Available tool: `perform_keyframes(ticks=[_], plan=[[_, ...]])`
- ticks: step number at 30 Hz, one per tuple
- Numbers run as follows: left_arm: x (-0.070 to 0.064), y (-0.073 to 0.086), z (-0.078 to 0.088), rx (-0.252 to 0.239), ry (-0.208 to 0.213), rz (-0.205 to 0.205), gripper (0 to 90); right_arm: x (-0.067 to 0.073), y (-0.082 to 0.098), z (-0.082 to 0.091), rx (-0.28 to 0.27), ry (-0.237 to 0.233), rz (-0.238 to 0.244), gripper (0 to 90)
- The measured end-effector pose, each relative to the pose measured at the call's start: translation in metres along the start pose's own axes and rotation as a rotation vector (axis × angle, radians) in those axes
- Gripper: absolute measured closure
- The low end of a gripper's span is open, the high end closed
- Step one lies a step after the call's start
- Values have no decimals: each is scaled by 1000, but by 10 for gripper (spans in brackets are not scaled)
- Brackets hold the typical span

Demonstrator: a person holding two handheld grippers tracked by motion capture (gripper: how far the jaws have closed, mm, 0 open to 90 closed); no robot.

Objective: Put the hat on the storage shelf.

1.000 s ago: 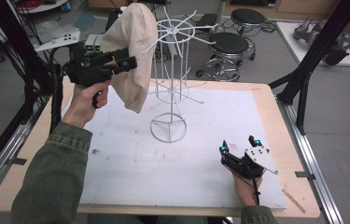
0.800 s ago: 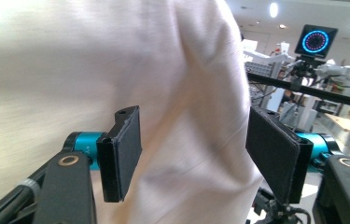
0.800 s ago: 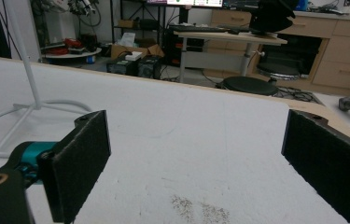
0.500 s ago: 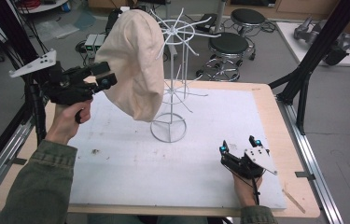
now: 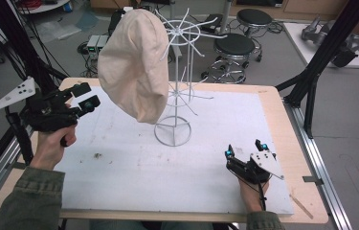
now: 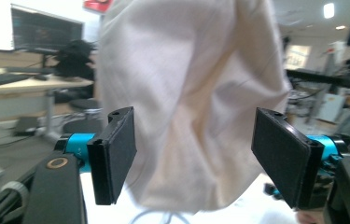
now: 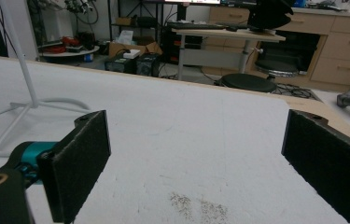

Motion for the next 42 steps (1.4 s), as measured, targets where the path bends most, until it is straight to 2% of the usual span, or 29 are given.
perform_keyframes(ticks=[1, 6, 12, 14, 17, 21, 25, 28, 32, 36, 39, 42], plan=[[1, 4, 2, 8, -23, -6, 303, 0, 0, 0, 1, 1, 1, 69], [5, 22, 10, 20, -76, -10, 295, -1, 0, 1, -2, 3, -7, 69], [13, 43, 16, 14, -121, 17, 290, -1, 0, 2, -1, 4, -1, 69], [16, 52, 17, 12, -129, 38, 285, -1, 0, 2, -1, 3, -1, 69], [19, 65, 19, 8, -112, 81, 284, -1, 0, 2, 1, 2, -4, 69], [23, 84, 20, 28, -143, 92, 277, 0, 1, 2, 2, -14, 0, 69], [31, 107, 22, 48, -187, 126, 245, 2, 0, 2, -4, -15, 17, 69], [36, 121, 26, 58, -208, 150, 239, 2, 0, 2, -3, -11, 13, 68], [42, 135, 32, 44, -258, 163, 241, 0, 0, 3, -8, -6, 6, 68], [49, 149, 40, 36, -341, 171, 255, -1, 0, 3, -6, -2, 1, 68], [52, 157, 45, 42, -395, 162, 256, -1, 0, 4, -5, 1, -11, 68], [54, 161, 54, 17, -469, 155, 261, -2, 0, 4, -6, 4, -10, 68]])
Point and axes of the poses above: each handheld gripper's, and its own axes: z roughly backward along the jaws, y roughly out of its underside, x roughly to its left, the point moved 4 cm from there along -z, roughly forward along the jaws, and after that the axes turned 13 degrees about x, right-handed, at the moved point
